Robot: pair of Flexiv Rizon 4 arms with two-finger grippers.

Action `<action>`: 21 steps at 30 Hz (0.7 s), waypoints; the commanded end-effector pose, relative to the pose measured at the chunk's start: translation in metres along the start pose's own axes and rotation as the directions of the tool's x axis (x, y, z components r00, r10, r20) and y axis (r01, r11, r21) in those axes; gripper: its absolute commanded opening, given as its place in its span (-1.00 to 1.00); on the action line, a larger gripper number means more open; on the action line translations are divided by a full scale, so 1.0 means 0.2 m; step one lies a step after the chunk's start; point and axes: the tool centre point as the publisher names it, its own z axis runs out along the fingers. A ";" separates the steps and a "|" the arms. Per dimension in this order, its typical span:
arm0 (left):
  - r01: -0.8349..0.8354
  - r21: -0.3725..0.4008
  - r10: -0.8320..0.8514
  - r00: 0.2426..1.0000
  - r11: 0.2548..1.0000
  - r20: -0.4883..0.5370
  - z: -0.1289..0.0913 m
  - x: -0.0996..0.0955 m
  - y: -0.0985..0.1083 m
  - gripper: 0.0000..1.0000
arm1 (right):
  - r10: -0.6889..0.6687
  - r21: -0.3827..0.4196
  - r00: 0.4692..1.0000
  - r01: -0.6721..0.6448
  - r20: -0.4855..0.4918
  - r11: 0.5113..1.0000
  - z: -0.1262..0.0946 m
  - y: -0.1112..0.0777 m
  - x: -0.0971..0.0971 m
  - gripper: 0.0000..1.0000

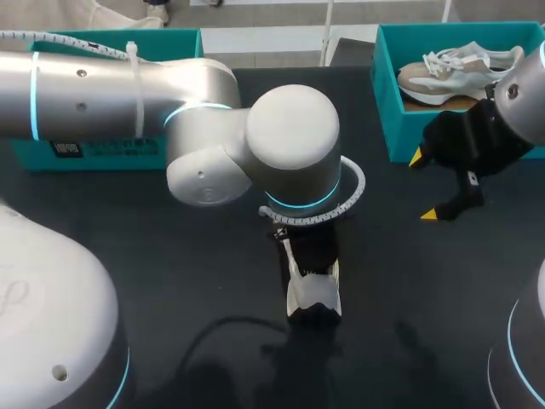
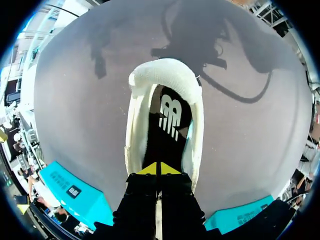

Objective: Take the shoe out of the shoebox, open the shoe tongue, remove and reinsert the insole, then place the shoe into the shoebox

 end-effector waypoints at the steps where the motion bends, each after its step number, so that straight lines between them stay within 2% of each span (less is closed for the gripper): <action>1: -0.013 0.007 0.013 0.999 1.000 -0.036 -0.05 0.02 0.01 -1.00 | 0.000 0.003 1.000 0.000 0.001 1.000 0.00 0.00 0.00 1.00; 2: -0.011 0.009 0.011 0.999 1.000 -0.040 -0.04 0.02 0.01 -0.76 | 0.000 0.003 1.000 0.000 0.001 1.000 0.00 0.00 0.00 1.00; 3: -0.011 0.010 0.012 0.999 1.000 -0.050 -0.03 0.02 0.00 -0.22 | 0.000 0.003 1.000 0.000 0.001 1.000 0.00 0.00 0.00 1.00; 5: -0.012 0.020 0.013 0.998 1.000 -0.065 -0.01 0.02 0.00 0.67 | 0.000 0.003 1.000 0.000 0.001 1.000 0.00 0.00 0.00 1.00; 6: -0.015 0.021 0.016 0.997 1.000 -0.071 -0.01 0.02 0.00 1.00 | 0.000 0.003 1.000 0.000 0.001 1.000 0.00 0.00 0.00 1.00; 21: -0.080 0.005 0.080 0.989 0.997 -0.122 0.04 0.05 0.02 1.00 | 0.000 0.003 1.000 0.000 0.001 1.000 0.00 0.00 0.00 1.00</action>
